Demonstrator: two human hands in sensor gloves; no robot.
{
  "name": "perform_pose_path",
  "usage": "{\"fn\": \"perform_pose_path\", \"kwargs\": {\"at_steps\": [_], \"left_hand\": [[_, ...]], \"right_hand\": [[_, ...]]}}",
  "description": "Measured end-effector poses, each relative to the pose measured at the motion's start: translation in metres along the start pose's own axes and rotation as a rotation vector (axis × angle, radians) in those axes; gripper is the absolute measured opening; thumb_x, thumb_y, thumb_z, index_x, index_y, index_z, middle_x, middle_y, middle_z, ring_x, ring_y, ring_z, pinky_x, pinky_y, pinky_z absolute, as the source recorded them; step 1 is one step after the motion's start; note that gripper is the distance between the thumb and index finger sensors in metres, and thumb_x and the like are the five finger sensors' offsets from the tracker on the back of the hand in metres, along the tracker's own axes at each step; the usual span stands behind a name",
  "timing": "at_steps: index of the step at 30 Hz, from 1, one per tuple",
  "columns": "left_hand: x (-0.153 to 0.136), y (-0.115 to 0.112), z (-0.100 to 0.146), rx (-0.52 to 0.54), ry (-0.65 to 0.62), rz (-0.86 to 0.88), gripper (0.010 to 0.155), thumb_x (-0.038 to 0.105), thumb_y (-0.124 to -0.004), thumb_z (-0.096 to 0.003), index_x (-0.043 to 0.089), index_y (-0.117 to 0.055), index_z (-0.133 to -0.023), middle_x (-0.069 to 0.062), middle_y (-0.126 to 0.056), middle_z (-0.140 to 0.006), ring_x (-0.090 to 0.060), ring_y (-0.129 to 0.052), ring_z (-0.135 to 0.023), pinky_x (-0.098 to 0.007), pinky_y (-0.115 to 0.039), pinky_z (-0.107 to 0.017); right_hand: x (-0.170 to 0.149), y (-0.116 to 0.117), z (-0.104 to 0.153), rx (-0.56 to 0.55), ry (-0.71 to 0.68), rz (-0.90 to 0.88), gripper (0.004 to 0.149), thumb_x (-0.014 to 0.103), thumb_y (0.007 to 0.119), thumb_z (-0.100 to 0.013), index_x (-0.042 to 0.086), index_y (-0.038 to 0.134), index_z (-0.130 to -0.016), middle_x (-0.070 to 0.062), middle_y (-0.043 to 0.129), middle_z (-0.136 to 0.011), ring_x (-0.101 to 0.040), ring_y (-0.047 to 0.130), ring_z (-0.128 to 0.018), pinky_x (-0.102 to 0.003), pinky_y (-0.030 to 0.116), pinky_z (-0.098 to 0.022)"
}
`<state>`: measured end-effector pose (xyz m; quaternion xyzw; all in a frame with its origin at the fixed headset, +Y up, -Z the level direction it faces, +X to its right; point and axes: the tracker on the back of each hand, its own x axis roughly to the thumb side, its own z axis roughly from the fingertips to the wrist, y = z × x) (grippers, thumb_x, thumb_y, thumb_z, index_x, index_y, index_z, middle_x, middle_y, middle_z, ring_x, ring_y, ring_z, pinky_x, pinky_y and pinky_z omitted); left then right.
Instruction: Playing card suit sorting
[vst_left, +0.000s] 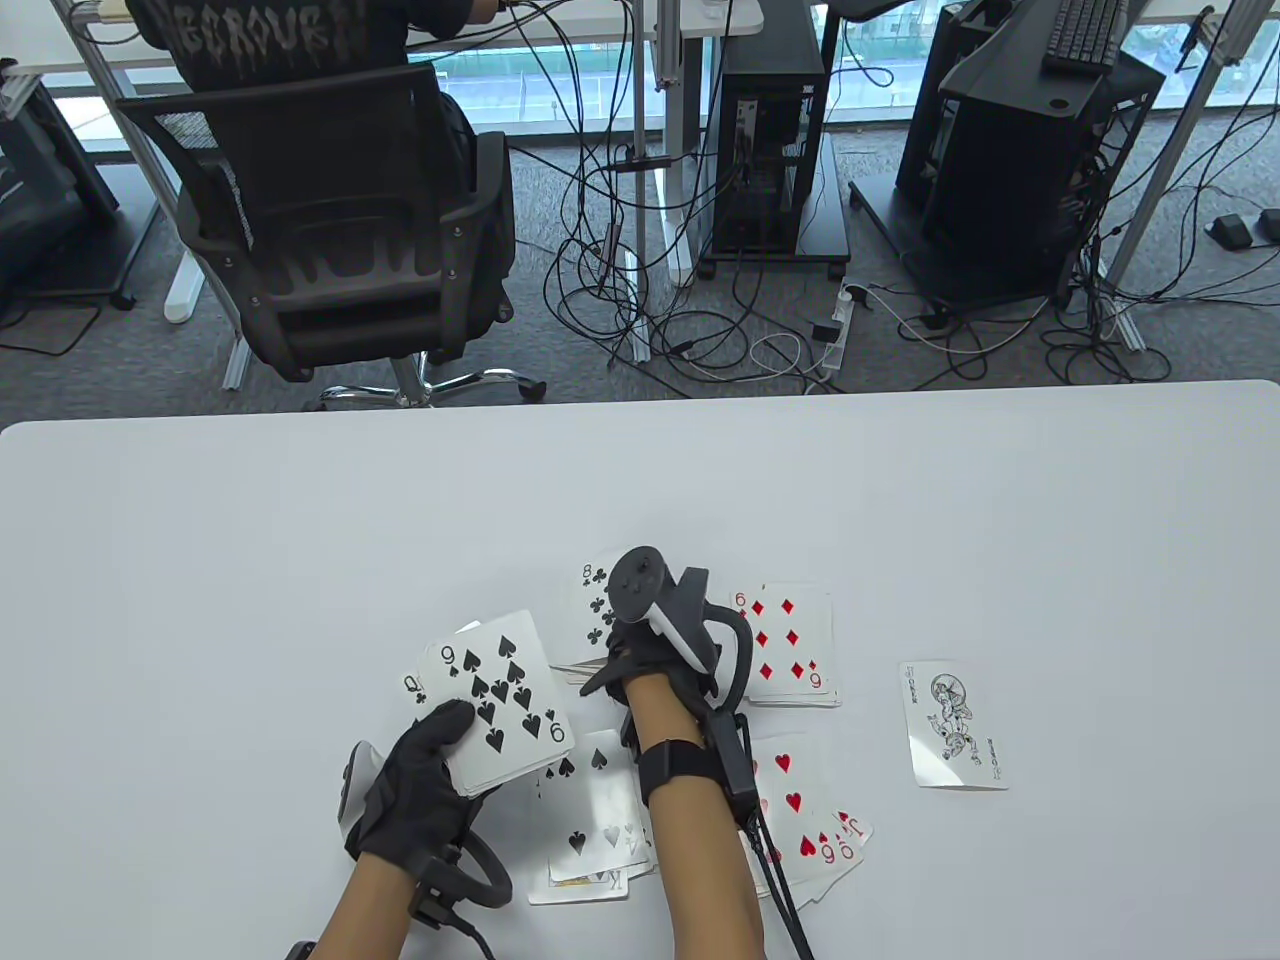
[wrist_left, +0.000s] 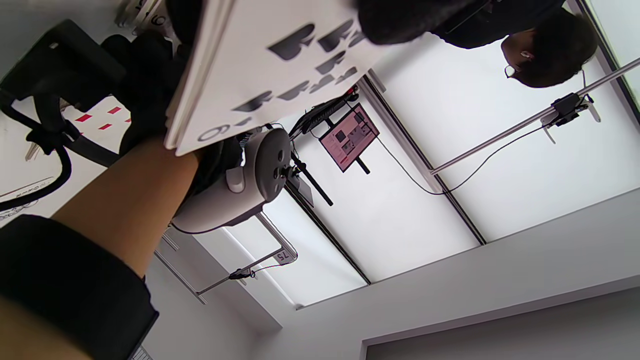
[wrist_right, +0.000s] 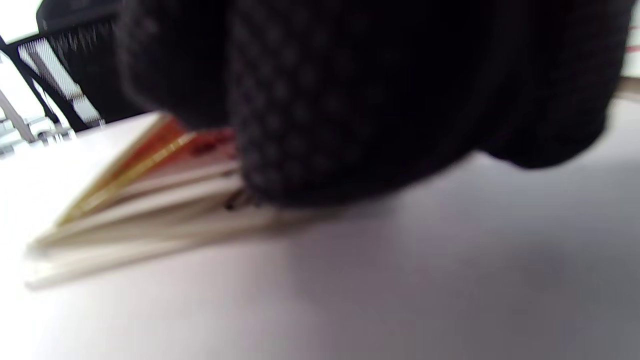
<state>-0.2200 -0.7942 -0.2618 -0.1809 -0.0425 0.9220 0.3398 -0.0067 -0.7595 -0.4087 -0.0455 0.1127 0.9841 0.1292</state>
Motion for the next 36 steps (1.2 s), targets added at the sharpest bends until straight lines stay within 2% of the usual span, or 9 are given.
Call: {"fn": "perform_pose_path", "kwargs": {"at_steps": [5,7,11,17,21,24,28,32,36], "left_hand": [[0.001,0.0,0.0,0.006,-0.007,0.005,0.055,0.042,-0.061,-0.0642,0.033,-0.031,-0.109,0.007,-0.049,-0.113,-0.017,-0.069,-0.102,-0.04,-0.064,-0.075],[0.0,0.0,0.0,0.006,-0.003,0.006,0.054,0.042,-0.061,-0.0642,0.033,-0.031,-0.109,0.007,-0.049,-0.113,-0.017,-0.069,-0.101,-0.04,-0.064,-0.075],[0.0,0.0,0.0,0.008,-0.002,0.007,0.054,0.042,-0.061,-0.0643,0.033,-0.031,-0.109,0.007,-0.049,-0.113,-0.017,-0.069,-0.101,-0.04,-0.063,-0.075],[0.0,0.001,0.0,0.008,0.001,0.004,0.054,0.042,-0.061,-0.0641,0.033,-0.031,-0.109,0.007,-0.049,-0.113,-0.017,-0.069,-0.101,-0.04,-0.064,-0.075],[-0.002,0.001,0.0,0.012,0.007,0.005,0.054,0.042,-0.061,-0.0642,0.033,-0.032,-0.109,0.007,-0.049,-0.113,-0.018,-0.069,-0.101,-0.04,-0.064,-0.075],[-0.002,0.001,0.001,0.012,0.011,0.0,0.054,0.042,-0.061,-0.0641,0.033,-0.032,-0.109,0.007,-0.049,-0.113,-0.018,-0.069,-0.101,-0.04,-0.064,-0.075],[-0.003,0.0,0.001,0.007,0.013,0.004,0.054,0.041,-0.062,-0.0639,0.033,-0.032,-0.109,0.007,-0.05,-0.113,-0.018,-0.069,-0.101,-0.04,-0.064,-0.075],[-0.003,0.001,0.0,-0.004,0.014,-0.006,0.054,0.041,-0.062,-0.0638,0.033,-0.033,-0.109,0.007,-0.05,-0.113,-0.018,-0.069,-0.101,-0.04,-0.064,-0.075],[-0.005,-0.001,0.0,-0.03,0.028,-0.017,0.054,0.041,-0.062,-0.0637,0.033,-0.033,-0.109,0.006,-0.05,-0.113,-0.018,-0.07,-0.101,-0.04,-0.064,-0.074]], "right_hand": [[0.002,0.012,0.0,0.043,0.013,0.119,0.052,0.029,0.069,-0.054,-0.021,0.074,-0.068,-0.002,0.094,-0.023,-0.019,0.096,-0.005,-0.041,0.089,-0.018],[0.002,0.012,0.001,0.017,-0.002,0.155,0.053,0.03,0.069,-0.054,-0.021,0.075,-0.067,-0.002,0.094,-0.023,-0.02,0.097,-0.005,-0.042,0.089,-0.018],[0.001,0.004,0.005,-0.009,-0.032,0.115,0.054,0.031,0.069,-0.054,-0.02,0.073,-0.071,-0.004,0.094,-0.026,-0.022,0.097,-0.008,-0.044,0.088,-0.021],[-0.001,-0.021,0.025,-0.128,-0.201,-0.079,0.054,0.03,0.068,-0.055,-0.02,0.073,-0.073,-0.008,0.094,-0.03,-0.026,0.097,-0.012,-0.047,0.086,-0.024],[-0.003,-0.036,0.053,-0.184,-0.407,-0.289,0.054,0.03,0.065,-0.056,-0.021,0.073,-0.073,-0.01,0.095,-0.032,-0.029,0.098,-0.014,-0.049,0.085,-0.026],[-0.002,-0.038,0.071,-0.146,-0.521,-0.43,0.054,0.029,0.064,-0.056,-0.021,0.073,-0.073,-0.011,0.095,-0.034,-0.031,0.098,-0.017,-0.051,0.085,-0.027],[0.001,-0.035,0.095,-0.054,-0.591,-0.6,0.058,0.031,0.064,-0.057,-0.024,0.069,-0.076,-0.016,0.094,-0.039,-0.036,0.097,-0.022,-0.055,0.082,-0.031],[0.01,-0.032,0.112,-0.031,-0.646,-0.524,0.075,0.042,0.069,-0.055,-0.027,0.055,-0.084,-0.02,0.09,-0.048,-0.039,0.095,-0.028,-0.057,0.08,-0.034],[0.018,-0.029,0.123,-0.064,-0.675,-0.393,0.079,0.044,0.074,-0.051,-0.025,0.053,-0.084,-0.016,0.088,-0.049,-0.035,0.095,-0.028,-0.055,0.081,-0.034]]}}
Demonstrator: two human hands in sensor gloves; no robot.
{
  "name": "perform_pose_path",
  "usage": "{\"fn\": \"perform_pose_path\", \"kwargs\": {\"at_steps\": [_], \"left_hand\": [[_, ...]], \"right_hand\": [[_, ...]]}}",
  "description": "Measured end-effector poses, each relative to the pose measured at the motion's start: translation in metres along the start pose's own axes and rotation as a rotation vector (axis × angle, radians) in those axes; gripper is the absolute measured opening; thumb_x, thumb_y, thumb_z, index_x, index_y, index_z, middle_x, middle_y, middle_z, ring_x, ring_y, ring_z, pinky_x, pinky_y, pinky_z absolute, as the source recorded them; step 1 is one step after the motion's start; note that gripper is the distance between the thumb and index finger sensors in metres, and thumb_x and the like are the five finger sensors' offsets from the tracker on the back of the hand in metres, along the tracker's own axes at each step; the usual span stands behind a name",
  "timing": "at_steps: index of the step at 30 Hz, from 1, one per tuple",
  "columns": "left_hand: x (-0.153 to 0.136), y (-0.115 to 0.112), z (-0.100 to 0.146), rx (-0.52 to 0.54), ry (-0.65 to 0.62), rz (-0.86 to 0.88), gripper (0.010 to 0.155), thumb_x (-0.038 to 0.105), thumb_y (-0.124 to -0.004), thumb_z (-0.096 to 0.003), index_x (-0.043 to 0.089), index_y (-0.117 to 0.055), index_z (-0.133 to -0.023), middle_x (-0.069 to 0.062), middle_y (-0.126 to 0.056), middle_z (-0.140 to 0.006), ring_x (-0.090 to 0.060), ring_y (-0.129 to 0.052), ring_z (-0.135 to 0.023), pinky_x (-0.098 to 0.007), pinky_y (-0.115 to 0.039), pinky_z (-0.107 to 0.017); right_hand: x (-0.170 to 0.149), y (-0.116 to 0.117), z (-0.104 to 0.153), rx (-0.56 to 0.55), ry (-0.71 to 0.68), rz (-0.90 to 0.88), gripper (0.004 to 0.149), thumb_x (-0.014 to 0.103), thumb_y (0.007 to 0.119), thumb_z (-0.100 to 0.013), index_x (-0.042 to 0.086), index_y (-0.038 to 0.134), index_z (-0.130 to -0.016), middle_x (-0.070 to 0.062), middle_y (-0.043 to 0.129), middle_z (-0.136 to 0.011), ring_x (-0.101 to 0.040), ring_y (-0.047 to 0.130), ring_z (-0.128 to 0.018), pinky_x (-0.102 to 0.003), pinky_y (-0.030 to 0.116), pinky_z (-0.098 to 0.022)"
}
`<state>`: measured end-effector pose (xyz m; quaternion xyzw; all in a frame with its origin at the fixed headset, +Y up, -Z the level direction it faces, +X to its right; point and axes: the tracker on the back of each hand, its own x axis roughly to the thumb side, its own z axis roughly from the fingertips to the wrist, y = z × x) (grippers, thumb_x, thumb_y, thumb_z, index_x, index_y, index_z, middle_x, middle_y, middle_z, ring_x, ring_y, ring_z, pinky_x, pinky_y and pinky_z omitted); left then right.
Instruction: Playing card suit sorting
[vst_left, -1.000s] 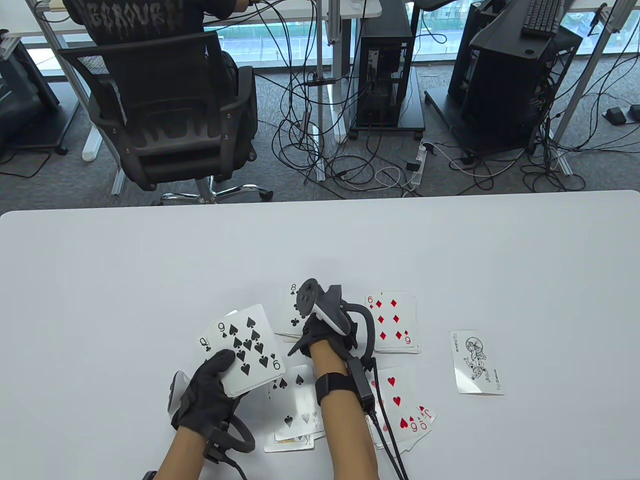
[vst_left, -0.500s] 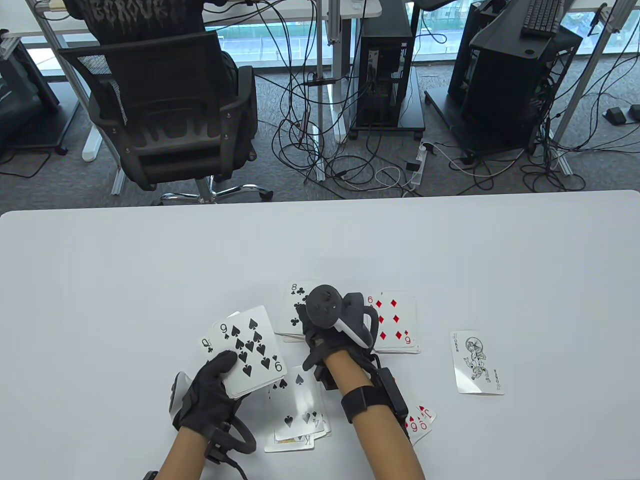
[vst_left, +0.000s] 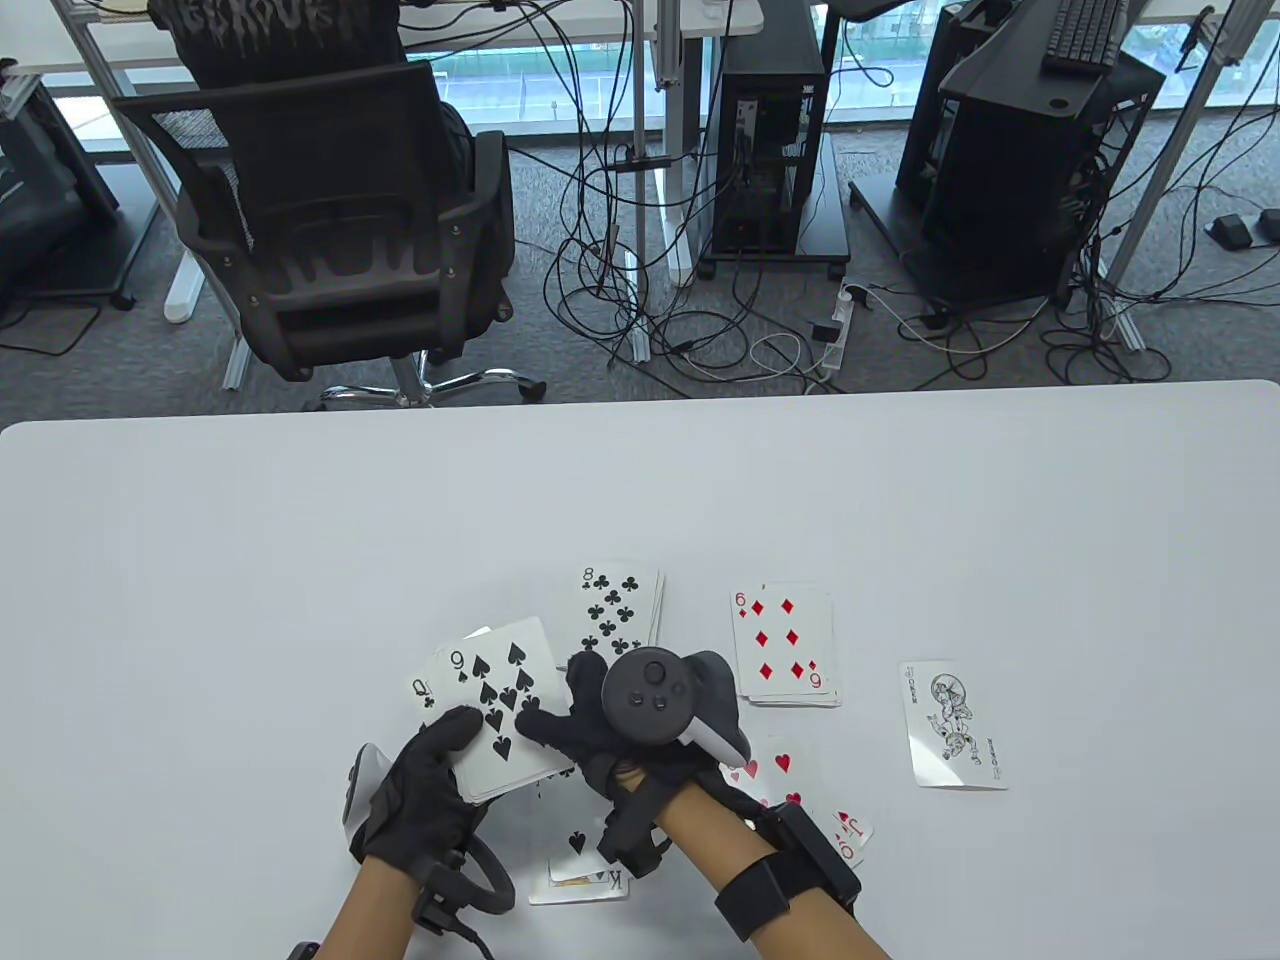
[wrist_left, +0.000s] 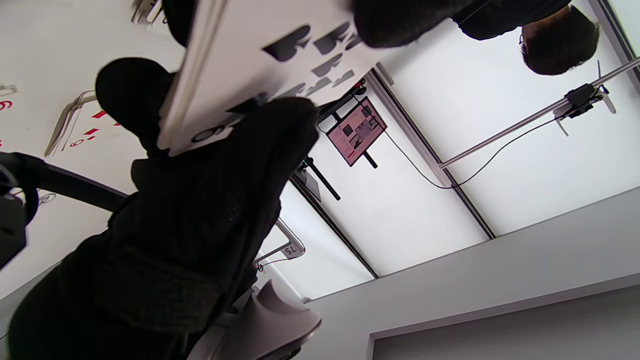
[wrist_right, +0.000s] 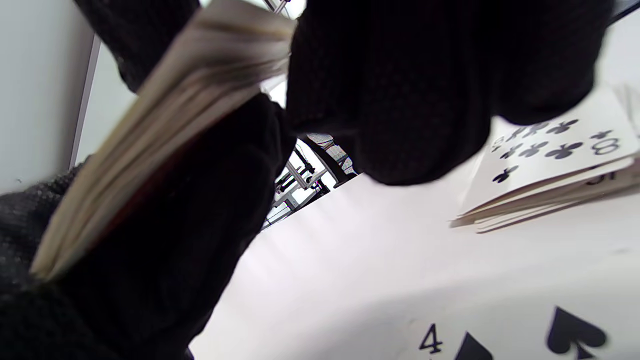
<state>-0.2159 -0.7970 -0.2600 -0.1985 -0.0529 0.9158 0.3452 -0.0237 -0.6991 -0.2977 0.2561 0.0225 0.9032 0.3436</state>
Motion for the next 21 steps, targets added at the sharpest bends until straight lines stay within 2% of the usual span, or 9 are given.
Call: {"fn": "perform_pose_path", "kwargs": {"at_steps": [3,7,14,21], "left_hand": [[-0.001,0.0,0.0,-0.005,0.006,-0.023,0.054,0.041,-0.063,-0.0637,0.032,-0.034,-0.109,0.006,-0.051,-0.112,-0.019,-0.07,-0.1,-0.04,-0.064,-0.074],[-0.002,-0.001,-0.001,-0.023,0.006,-0.016,0.054,0.041,-0.063,-0.0636,0.032,-0.035,-0.109,0.006,-0.053,-0.112,-0.018,-0.072,-0.099,-0.04,-0.065,-0.074],[-0.001,-0.001,-0.001,-0.028,0.001,-0.021,0.053,0.041,-0.063,-0.0635,0.032,-0.035,-0.108,0.006,-0.053,-0.112,-0.018,-0.072,-0.099,-0.04,-0.065,-0.074],[-0.001,-0.001,-0.001,-0.019,-0.005,-0.013,0.053,0.041,-0.062,-0.0637,0.032,-0.035,-0.108,0.007,-0.053,-0.112,-0.018,-0.072,-0.099,-0.04,-0.065,-0.074]], "right_hand": [[0.001,0.0,0.003,-0.068,-0.003,-0.002,0.066,0.037,0.077,-0.049,-0.021,0.063,-0.077,-0.008,0.09,-0.038,-0.027,0.097,-0.02,-0.049,0.085,-0.029],[-0.005,-0.004,0.007,-0.131,0.024,-0.092,0.049,0.028,0.076,-0.05,-0.018,0.073,-0.069,-0.007,0.094,-0.031,-0.026,0.099,-0.015,-0.047,0.087,-0.026],[-0.02,-0.015,0.016,-0.205,0.069,-0.081,0.043,0.022,0.069,-0.053,-0.017,0.074,-0.068,-0.007,0.095,-0.032,-0.027,0.099,-0.016,-0.048,0.087,-0.027],[-0.053,-0.036,0.035,-0.319,0.168,-0.237,0.04,0.019,0.066,-0.053,-0.017,0.075,-0.068,-0.005,0.094,-0.03,-0.025,0.099,-0.014,-0.046,0.087,-0.025]]}}
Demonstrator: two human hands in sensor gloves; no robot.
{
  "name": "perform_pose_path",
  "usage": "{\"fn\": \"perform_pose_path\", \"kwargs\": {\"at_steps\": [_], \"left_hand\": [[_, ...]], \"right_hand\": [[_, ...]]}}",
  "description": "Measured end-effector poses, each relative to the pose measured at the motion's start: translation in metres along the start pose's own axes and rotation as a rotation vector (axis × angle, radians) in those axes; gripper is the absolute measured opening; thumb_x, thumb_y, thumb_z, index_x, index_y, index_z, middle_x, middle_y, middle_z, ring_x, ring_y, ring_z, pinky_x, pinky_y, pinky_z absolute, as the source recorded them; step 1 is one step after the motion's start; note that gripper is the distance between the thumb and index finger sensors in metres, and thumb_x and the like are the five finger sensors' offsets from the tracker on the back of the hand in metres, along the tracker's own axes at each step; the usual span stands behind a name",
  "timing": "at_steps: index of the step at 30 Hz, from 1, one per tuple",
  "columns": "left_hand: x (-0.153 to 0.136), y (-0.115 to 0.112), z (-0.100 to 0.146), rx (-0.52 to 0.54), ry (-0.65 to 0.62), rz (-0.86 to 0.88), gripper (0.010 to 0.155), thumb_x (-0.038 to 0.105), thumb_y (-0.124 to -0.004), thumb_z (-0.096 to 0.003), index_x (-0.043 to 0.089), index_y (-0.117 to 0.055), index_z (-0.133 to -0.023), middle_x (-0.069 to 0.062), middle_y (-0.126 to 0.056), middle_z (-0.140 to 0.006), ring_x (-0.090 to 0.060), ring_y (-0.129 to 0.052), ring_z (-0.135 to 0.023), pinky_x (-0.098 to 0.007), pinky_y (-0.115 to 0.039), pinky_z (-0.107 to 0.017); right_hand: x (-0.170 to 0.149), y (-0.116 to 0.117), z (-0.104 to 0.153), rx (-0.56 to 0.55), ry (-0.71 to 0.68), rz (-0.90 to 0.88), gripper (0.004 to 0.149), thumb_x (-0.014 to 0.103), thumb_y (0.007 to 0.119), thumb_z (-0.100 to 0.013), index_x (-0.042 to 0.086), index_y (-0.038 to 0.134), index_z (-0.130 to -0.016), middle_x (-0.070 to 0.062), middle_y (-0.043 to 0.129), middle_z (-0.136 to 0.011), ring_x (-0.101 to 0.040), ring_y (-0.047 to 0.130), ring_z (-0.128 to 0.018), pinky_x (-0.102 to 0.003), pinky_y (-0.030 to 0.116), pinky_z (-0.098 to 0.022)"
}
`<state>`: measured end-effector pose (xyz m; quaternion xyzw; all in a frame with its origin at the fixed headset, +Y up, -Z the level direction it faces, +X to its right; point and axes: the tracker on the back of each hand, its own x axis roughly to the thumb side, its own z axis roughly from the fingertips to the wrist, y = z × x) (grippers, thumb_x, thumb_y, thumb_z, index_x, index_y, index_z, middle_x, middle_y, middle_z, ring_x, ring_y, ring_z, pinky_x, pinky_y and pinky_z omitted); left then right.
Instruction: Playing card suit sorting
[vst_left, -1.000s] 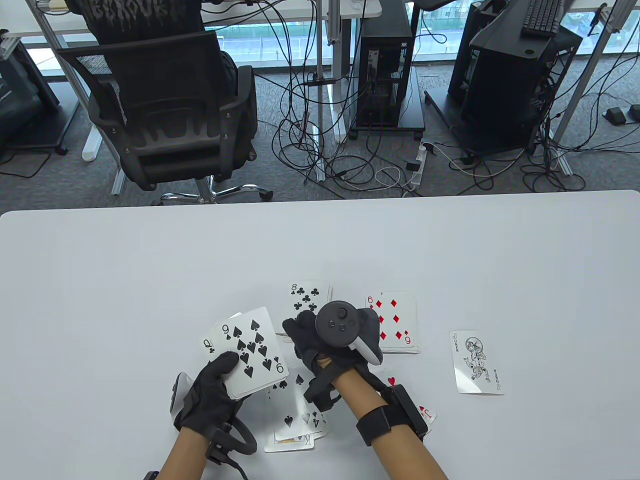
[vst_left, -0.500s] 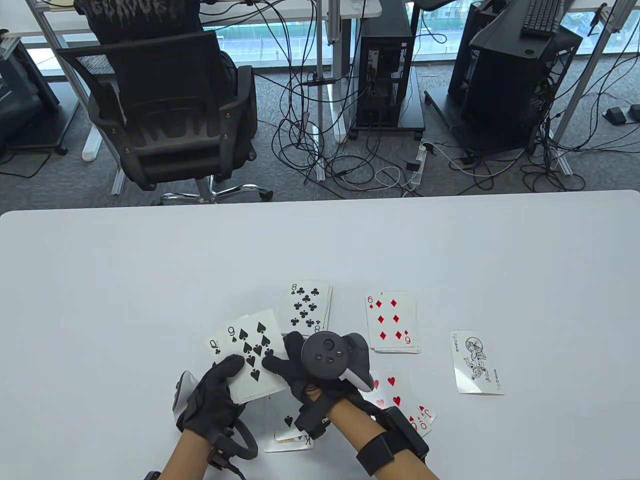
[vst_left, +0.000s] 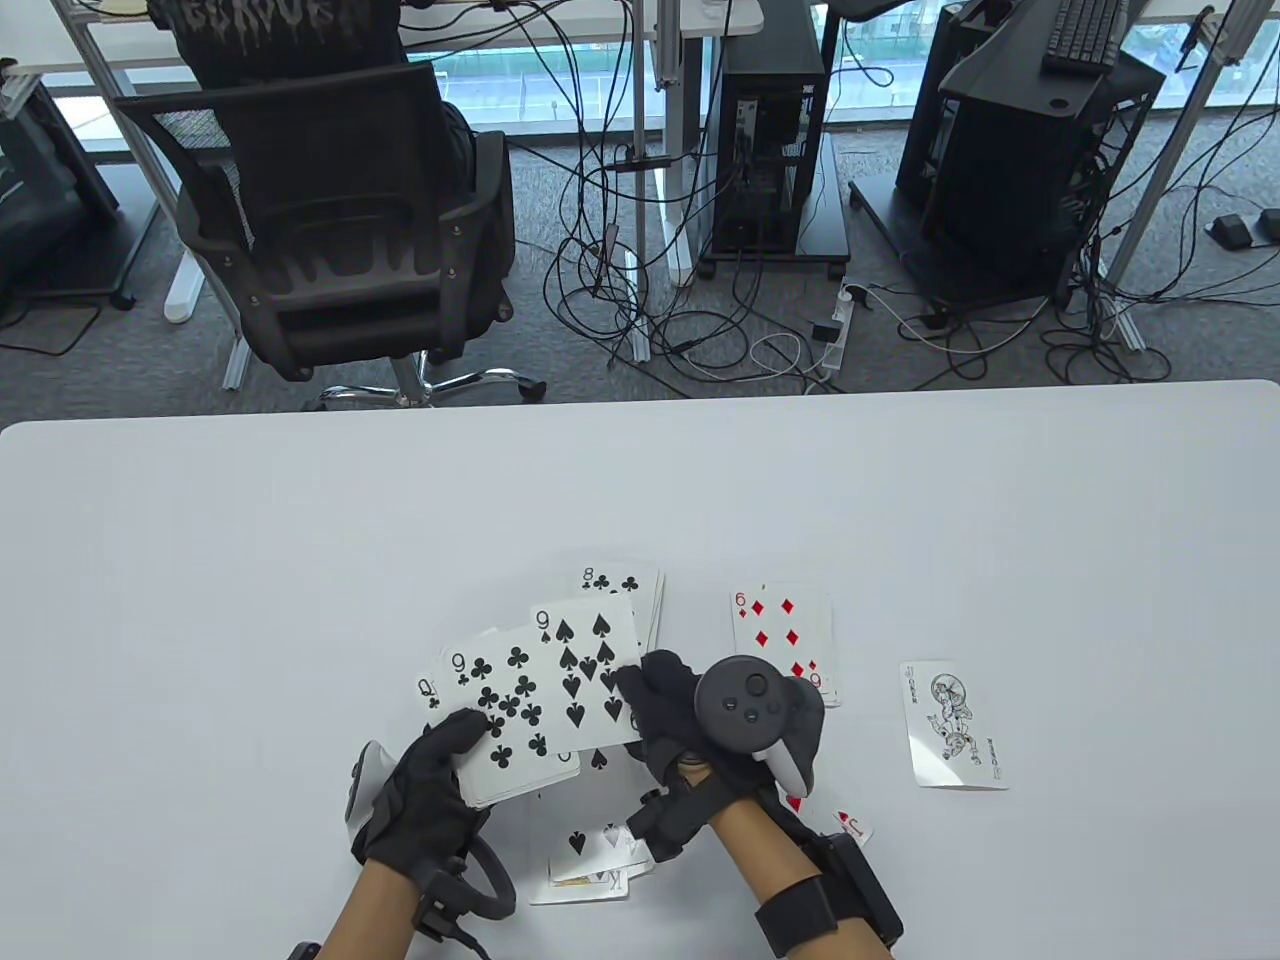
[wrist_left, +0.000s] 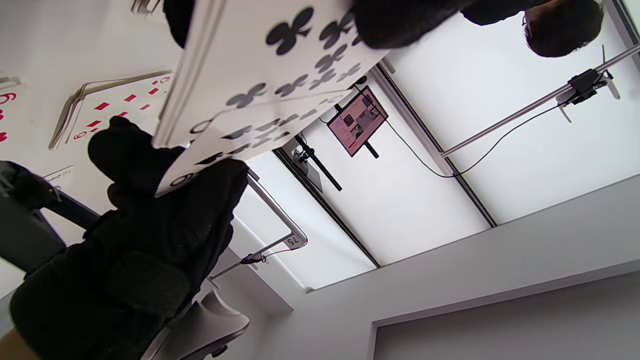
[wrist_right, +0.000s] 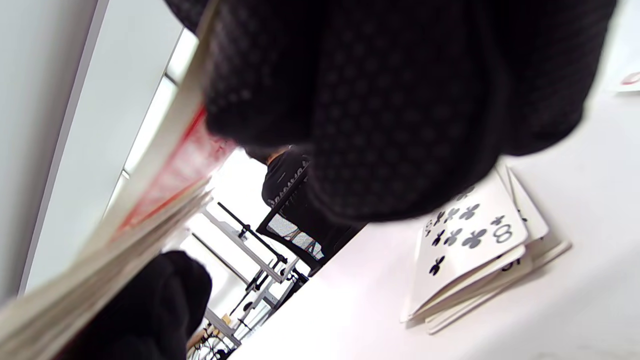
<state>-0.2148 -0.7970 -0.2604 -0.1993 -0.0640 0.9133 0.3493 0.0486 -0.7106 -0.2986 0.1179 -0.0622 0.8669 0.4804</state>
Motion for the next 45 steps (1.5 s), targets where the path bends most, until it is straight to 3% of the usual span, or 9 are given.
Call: {"fn": "perform_pose_path", "kwargs": {"at_steps": [6,8,14,25,30,37,41,45], "left_hand": [[0.001,-0.001,0.0,0.009,-0.009,0.004,0.053,0.042,-0.062,-0.0638,0.033,-0.034,-0.109,0.007,-0.052,-0.112,-0.018,-0.071,-0.1,-0.04,-0.065,-0.074],[0.001,0.0,0.0,0.011,-0.008,-0.001,0.053,0.042,-0.062,-0.0638,0.033,-0.034,-0.109,0.007,-0.052,-0.112,-0.018,-0.071,-0.1,-0.04,-0.065,-0.074],[0.001,0.0,0.001,0.017,-0.007,-0.001,0.054,0.042,-0.062,-0.0639,0.033,-0.034,-0.109,0.007,-0.052,-0.112,-0.018,-0.071,-0.1,-0.04,-0.065,-0.074],[0.0,-0.001,0.001,0.018,0.001,0.003,0.053,0.042,-0.062,-0.0639,0.033,-0.034,-0.109,0.007,-0.052,-0.112,-0.018,-0.071,-0.1,-0.04,-0.065,-0.074],[0.0,0.0,0.001,0.018,0.002,0.003,0.054,0.042,-0.062,-0.0637,0.032,-0.034,-0.109,0.007,-0.052,-0.112,-0.018,-0.071,-0.1,-0.04,-0.065,-0.074],[-0.001,0.0,0.002,0.021,0.008,0.004,0.054,0.041,-0.062,-0.0638,0.032,-0.034,-0.109,0.006,-0.052,-0.112,-0.018,-0.071,-0.1,-0.04,-0.065,-0.074],[-0.001,0.0,0.002,0.02,0.007,0.004,0.053,0.041,-0.062,-0.0637,0.032,-0.034,-0.109,0.006,-0.052,-0.112,-0.018,-0.071,-0.1,-0.04,-0.065,-0.074],[-0.001,0.0,0.001,0.02,0.008,0.002,0.054,0.041,-0.062,-0.0638,0.032,-0.034,-0.109,0.006,-0.052,-0.112,-0.018,-0.071,-0.1,-0.04,-0.065,-0.074]], "right_hand": [[-0.024,-0.012,0.012,-0.053,0.092,-0.064,0.04,0.019,0.066,-0.053,-0.018,0.075,-0.067,-0.005,0.094,-0.029,-0.024,0.099,-0.013,-0.046,0.087,-0.025],[-0.027,-0.006,0.016,0.008,0.109,-0.012,0.04,0.018,0.067,-0.053,-0.018,0.075,-0.067,-0.005,0.094,-0.028,-0.024,0.099,-0.012,-0.046,0.087,-0.024],[-0.025,0.042,0.028,0.389,0.161,0.133,0.042,0.019,0.067,-0.053,-0.02,0.074,-0.069,-0.005,0.095,-0.028,-0.024,0.099,-0.011,-0.046,0.088,-0.023],[-0.005,0.088,0.036,0.584,0.075,0.724,0.05,0.025,0.068,-0.055,-0.023,0.071,-0.07,-0.005,0.094,-0.025,-0.023,0.096,-0.006,-0.044,0.087,-0.02],[-0.002,0.098,0.041,0.583,-0.002,0.897,0.053,0.028,0.067,-0.055,-0.023,0.071,-0.068,-0.005,0.093,-0.025,-0.023,0.096,-0.005,-0.044,0.087,-0.02],[-0.001,0.098,0.041,0.6,-0.003,0.961,0.055,0.031,0.065,-0.056,-0.022,0.072,-0.068,-0.006,0.094,-0.025,-0.024,0.096,-0.007,-0.045,0.087,-0.022],[0.0,0.087,0.034,0.581,0.045,0.852,0.056,0.033,0.065,-0.056,-0.021,0.074,-0.07,-0.007,0.094,-0.027,-0.026,0.097,-0.009,-0.046,0.087,-0.023],[0.007,0.065,0.022,0.432,0.041,0.646,0.056,0.031,0.065,-0.056,-0.022,0.074,-0.07,-0.01,0.095,-0.03,-0.029,0.098,-0.013,-0.049,0.086,-0.026]]}}
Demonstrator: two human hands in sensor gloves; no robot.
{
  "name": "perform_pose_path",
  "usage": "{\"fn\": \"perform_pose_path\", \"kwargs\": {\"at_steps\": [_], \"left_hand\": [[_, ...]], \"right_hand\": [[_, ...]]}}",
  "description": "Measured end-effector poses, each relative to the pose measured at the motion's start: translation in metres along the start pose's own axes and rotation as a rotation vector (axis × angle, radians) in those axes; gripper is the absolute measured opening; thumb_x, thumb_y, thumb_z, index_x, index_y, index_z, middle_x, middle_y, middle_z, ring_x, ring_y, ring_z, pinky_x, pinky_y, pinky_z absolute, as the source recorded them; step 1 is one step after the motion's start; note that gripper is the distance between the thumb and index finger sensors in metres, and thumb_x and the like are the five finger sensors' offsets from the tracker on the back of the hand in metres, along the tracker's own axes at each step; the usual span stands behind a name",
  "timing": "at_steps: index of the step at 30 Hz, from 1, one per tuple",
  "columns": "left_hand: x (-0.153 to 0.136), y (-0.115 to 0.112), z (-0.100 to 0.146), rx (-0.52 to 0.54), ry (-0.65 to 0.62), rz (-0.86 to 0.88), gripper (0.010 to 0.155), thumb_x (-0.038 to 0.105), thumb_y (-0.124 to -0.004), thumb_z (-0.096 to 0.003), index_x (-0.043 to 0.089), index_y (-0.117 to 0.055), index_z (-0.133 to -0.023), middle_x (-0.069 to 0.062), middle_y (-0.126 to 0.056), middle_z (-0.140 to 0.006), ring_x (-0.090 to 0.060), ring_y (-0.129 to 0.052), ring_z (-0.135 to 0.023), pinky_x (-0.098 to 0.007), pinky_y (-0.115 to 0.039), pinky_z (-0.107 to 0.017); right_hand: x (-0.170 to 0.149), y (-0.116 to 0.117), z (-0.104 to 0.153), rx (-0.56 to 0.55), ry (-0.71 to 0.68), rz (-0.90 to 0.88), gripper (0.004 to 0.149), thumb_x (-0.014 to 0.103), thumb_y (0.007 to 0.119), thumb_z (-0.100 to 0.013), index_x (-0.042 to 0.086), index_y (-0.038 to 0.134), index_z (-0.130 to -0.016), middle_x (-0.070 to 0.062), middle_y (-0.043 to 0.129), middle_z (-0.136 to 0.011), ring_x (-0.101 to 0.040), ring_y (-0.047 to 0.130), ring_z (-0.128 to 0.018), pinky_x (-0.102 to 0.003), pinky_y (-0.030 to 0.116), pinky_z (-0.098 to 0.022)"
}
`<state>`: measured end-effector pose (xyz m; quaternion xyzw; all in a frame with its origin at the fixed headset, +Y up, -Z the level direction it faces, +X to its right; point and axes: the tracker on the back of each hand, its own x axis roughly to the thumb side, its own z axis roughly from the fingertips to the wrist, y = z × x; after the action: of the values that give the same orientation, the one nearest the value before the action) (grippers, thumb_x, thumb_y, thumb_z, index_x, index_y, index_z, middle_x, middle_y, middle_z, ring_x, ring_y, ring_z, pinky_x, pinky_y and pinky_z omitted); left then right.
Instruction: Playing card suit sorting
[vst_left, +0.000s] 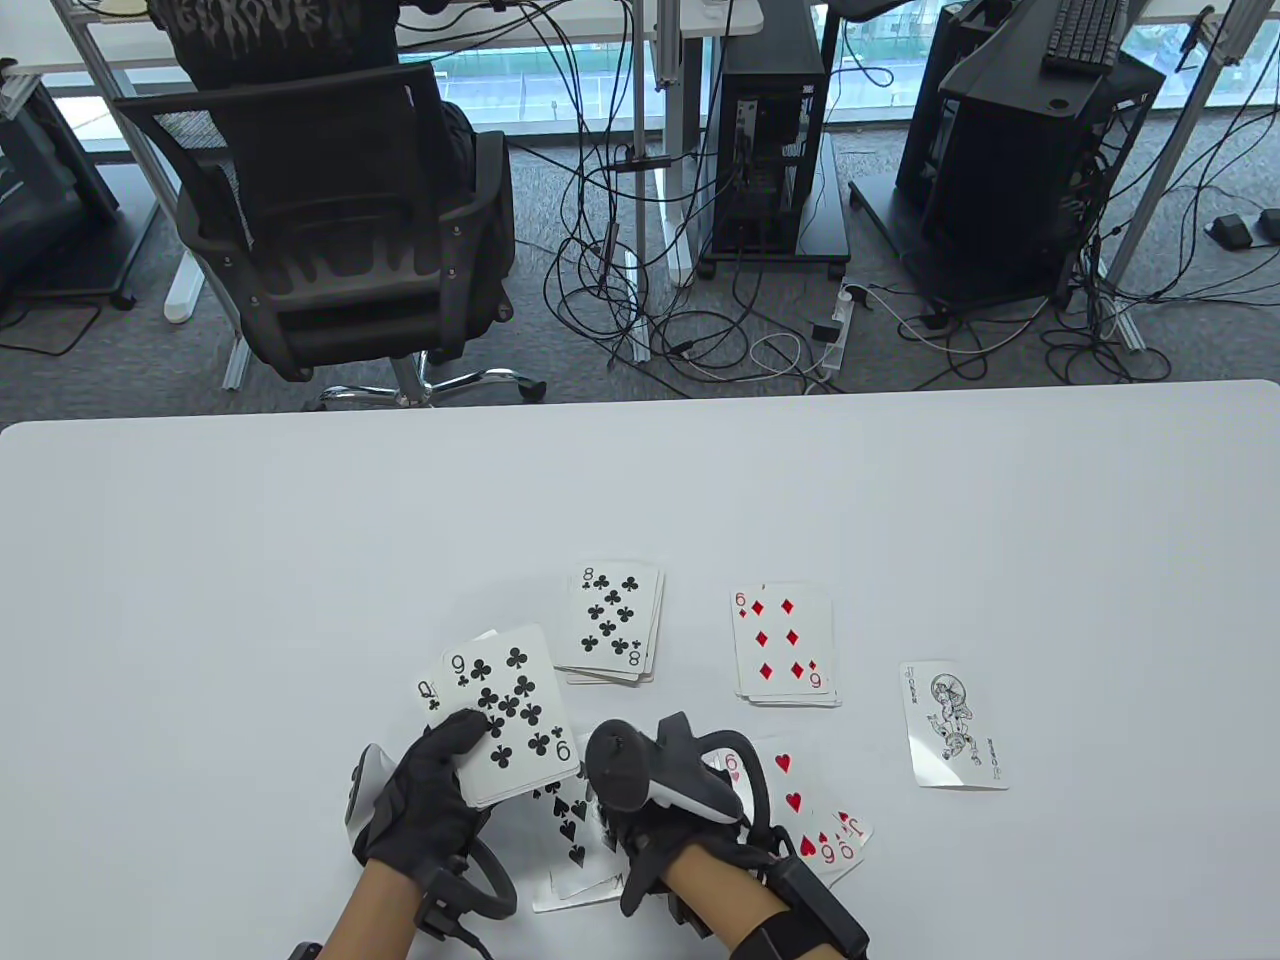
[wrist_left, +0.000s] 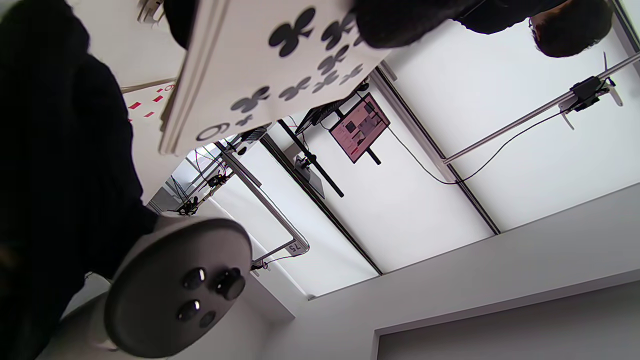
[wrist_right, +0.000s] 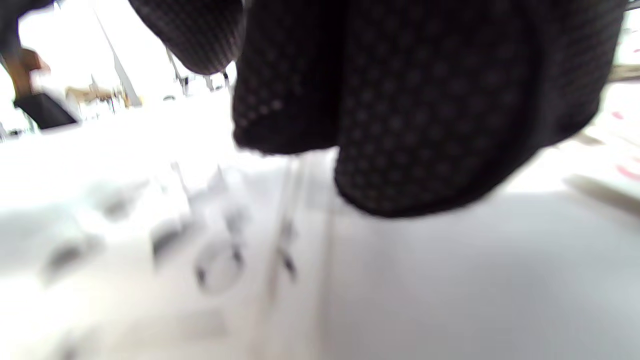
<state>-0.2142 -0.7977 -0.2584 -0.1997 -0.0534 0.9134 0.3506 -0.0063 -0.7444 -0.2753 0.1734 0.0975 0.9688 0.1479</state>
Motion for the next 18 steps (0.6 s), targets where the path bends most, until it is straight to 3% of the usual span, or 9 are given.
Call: {"fn": "perform_pose_path", "kwargs": {"at_steps": [4,9,12,18], "left_hand": [[-0.001,0.0,0.0,0.004,0.009,0.0,0.054,0.042,-0.062,-0.0638,0.032,-0.034,-0.109,0.007,-0.052,-0.112,-0.018,-0.071,-0.1,-0.04,-0.065,-0.074],[-0.002,0.0,0.0,0.007,0.017,-0.008,0.054,0.041,-0.062,-0.0638,0.032,-0.034,-0.109,0.006,-0.052,-0.112,-0.018,-0.071,-0.1,-0.04,-0.065,-0.074],[-0.003,0.0,0.0,0.009,0.021,-0.014,0.054,0.041,-0.062,-0.0637,0.032,-0.034,-0.109,0.006,-0.052,-0.112,-0.018,-0.071,-0.1,-0.04,-0.065,-0.074],[-0.004,0.0,0.0,0.011,0.029,-0.04,0.054,0.041,-0.062,-0.0638,0.032,-0.034,-0.109,0.006,-0.052,-0.112,-0.018,-0.071,-0.1,-0.04,-0.065,-0.074]], "right_hand": [[-0.007,-0.028,0.0,-0.174,-0.042,-0.235,0.052,0.027,0.062,-0.056,-0.021,0.073,-0.072,-0.011,0.095,-0.034,-0.03,0.098,-0.016,-0.05,0.085,-0.028],[-0.006,-0.04,0.003,-0.27,-0.117,-0.522,0.051,0.024,0.06,-0.057,-0.021,0.069,-0.077,-0.017,0.094,-0.042,-0.036,0.097,-0.025,-0.055,0.082,-0.033],[0.0,-0.039,0.004,-0.259,-0.204,-0.573,0.053,0.027,0.06,-0.058,-0.021,0.066,-0.082,-0.021,0.092,-0.05,-0.041,0.096,-0.033,-0.059,0.078,-0.038],[0.014,-0.031,0.003,-0.192,-0.228,-0.472,0.08,0.044,0.072,-0.052,-0.025,0.051,-0.088,-0.023,0.085,-0.059,-0.043,0.092,-0.041,-0.062,0.074,-0.042]]}}
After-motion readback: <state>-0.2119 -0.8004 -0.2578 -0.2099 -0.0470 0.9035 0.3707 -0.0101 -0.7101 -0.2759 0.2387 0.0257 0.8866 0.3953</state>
